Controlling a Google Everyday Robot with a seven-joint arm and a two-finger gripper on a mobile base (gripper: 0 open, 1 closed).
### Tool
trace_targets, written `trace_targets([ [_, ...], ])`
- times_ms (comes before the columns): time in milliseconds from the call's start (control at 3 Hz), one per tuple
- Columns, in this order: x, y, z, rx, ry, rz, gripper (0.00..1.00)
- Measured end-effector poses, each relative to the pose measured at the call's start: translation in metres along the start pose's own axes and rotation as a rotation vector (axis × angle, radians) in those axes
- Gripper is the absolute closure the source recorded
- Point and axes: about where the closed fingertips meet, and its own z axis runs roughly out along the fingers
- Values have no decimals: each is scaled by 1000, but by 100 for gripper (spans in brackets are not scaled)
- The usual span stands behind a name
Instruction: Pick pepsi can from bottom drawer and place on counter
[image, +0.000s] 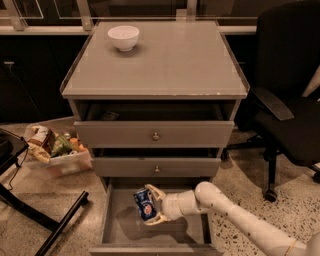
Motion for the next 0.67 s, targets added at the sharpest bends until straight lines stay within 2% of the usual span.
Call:
trace_targets([
  [333, -44, -39, -17, 5, 31, -75, 100],
  [667, -82, -79, -34, 49, 65, -146, 100],
])
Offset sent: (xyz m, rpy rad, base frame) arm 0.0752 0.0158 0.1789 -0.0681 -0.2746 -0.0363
